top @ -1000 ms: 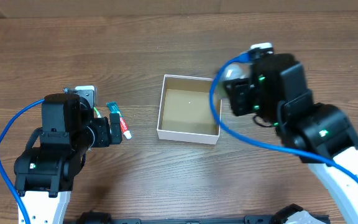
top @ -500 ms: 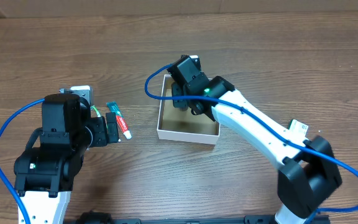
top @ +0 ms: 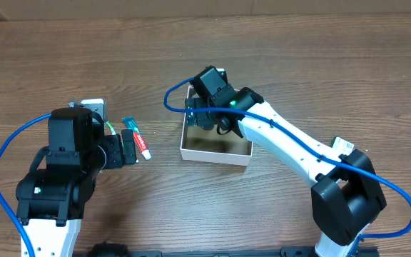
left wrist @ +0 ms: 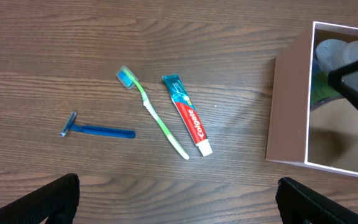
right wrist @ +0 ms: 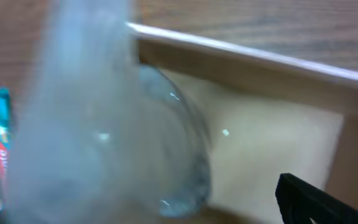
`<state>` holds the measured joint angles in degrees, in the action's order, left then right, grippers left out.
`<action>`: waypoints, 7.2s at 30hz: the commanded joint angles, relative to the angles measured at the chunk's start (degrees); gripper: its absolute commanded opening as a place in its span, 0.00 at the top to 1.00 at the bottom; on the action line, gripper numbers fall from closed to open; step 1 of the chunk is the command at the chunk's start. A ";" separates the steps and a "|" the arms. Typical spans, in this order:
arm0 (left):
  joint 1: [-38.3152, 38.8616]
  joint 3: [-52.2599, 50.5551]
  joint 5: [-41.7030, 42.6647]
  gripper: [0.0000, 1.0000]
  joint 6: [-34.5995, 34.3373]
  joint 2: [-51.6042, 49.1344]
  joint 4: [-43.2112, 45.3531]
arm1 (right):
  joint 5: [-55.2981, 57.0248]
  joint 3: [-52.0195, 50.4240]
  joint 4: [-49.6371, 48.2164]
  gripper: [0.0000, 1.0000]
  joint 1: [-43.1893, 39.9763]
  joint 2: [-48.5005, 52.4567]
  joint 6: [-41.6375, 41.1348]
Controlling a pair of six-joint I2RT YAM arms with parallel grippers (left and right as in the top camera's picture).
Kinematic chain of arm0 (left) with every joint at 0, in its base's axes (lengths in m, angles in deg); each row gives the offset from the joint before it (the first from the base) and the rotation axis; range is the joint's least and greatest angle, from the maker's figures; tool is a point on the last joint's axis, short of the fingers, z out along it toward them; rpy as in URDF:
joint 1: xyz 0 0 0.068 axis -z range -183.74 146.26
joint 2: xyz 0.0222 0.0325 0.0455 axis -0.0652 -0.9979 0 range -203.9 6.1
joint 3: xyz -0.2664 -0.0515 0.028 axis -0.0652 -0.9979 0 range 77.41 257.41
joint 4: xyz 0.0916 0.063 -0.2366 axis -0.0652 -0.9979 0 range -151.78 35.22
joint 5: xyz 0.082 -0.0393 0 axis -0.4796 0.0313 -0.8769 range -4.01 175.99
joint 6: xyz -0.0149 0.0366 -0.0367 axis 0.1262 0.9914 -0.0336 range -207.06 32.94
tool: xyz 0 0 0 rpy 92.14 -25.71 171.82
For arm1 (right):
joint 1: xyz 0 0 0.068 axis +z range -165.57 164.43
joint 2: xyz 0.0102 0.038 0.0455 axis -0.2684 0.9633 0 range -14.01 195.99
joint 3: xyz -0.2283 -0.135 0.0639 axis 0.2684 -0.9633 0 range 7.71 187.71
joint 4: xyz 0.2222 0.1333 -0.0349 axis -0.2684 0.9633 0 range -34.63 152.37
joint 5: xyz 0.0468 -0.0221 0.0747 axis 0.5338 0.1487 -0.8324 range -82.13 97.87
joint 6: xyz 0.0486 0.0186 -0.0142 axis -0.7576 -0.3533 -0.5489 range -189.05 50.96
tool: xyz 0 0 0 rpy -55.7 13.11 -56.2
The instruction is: Pack container
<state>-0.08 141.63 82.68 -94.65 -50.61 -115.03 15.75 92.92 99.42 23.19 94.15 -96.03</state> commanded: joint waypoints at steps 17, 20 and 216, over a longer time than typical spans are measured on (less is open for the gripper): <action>-0.26 1.14 -0.66 0.00 -2.36 -0.31 0.07 | -5.95 -15.76 19.71 0.00 -54.14 -31.17 12.83; -0.26 1.14 -0.68 0.00 -2.32 -0.31 0.04 | -6.14 -21.40 14.93 0.00 -54.38 -24.63 17.00; 4.26 10.08 11.76 0.74 -25.88 -60.94 10.82 | -13.14 -12.13 33.88 0.00 -40.87 -40.85 15.28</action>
<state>3.90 152.45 92.76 -120.31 -108.55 -104.77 3.16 81.08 133.43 -17.46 53.72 -81.03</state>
